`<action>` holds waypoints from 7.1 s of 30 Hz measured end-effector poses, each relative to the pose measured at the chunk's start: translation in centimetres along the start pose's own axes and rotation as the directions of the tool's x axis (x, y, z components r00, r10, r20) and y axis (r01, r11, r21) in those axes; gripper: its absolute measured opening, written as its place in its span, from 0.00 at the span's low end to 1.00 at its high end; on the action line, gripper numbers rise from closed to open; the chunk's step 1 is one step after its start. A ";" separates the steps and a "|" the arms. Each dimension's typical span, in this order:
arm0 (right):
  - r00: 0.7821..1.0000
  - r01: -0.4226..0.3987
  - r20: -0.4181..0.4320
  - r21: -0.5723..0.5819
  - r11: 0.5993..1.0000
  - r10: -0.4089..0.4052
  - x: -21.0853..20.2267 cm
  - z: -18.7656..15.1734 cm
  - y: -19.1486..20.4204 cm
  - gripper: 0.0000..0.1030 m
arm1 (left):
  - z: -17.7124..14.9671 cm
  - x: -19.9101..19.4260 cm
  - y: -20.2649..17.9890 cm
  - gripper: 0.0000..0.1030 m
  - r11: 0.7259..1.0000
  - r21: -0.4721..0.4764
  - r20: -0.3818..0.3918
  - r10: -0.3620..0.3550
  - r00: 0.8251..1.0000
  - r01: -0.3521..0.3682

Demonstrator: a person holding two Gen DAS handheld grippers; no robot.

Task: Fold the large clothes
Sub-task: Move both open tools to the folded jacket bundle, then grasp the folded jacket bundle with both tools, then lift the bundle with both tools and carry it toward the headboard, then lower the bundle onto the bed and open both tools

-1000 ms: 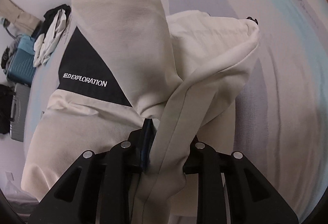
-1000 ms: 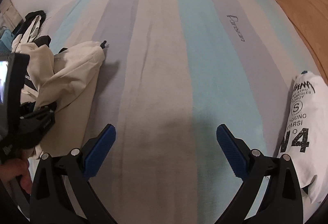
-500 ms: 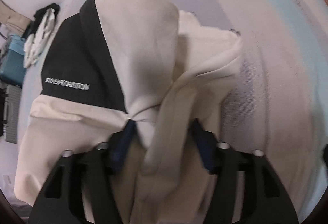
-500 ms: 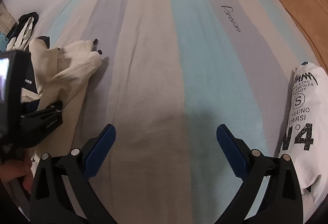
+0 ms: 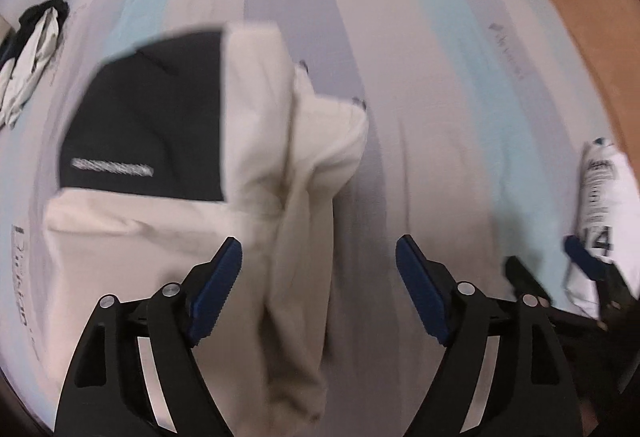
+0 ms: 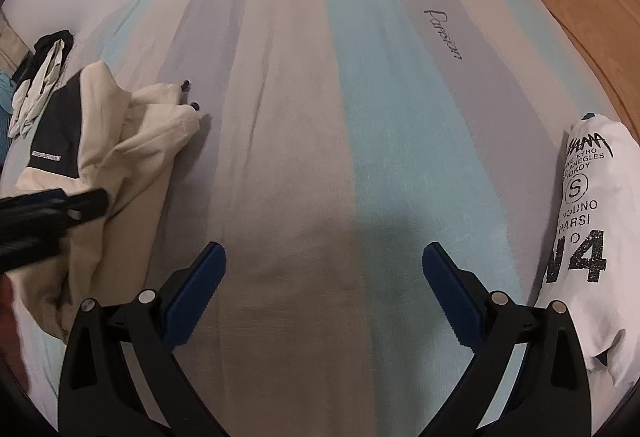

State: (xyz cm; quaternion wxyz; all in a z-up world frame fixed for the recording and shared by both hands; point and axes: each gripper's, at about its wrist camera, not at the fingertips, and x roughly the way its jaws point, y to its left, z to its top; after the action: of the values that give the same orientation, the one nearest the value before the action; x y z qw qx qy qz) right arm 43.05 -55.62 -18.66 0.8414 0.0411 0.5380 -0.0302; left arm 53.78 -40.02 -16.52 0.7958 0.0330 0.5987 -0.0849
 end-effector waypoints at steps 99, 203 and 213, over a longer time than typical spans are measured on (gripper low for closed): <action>0.804 -0.490 -0.267 0.210 0.846 0.532 11.6 3.9 17.0 0.36 | -1.6 5.5 26.4 0.59 0.885 -0.048 -0.073 -0.466 0.882 0.463; 0.992 -0.083 -0.028 0.585 0.807 0.122 -4.3 -9.5 -47.0 0.29 | -4.8 -0.2 -43.2 0.71 0.687 0.659 -0.044 -0.370 0.928 0.305; 0.997 -0.080 0.038 0.620 0.781 0.072 -6.0 -9.0 -46.3 0.27 | -2.7 -0.1 -42.8 0.75 0.737 0.622 0.002 -0.340 0.940 0.265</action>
State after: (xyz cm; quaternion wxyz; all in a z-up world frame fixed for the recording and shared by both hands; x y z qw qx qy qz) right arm 27.96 -100.71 -18.65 0.7850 0.3368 0.4908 -0.1716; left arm 43.73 -81.64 -15.05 0.7504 0.1865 0.4886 -0.4042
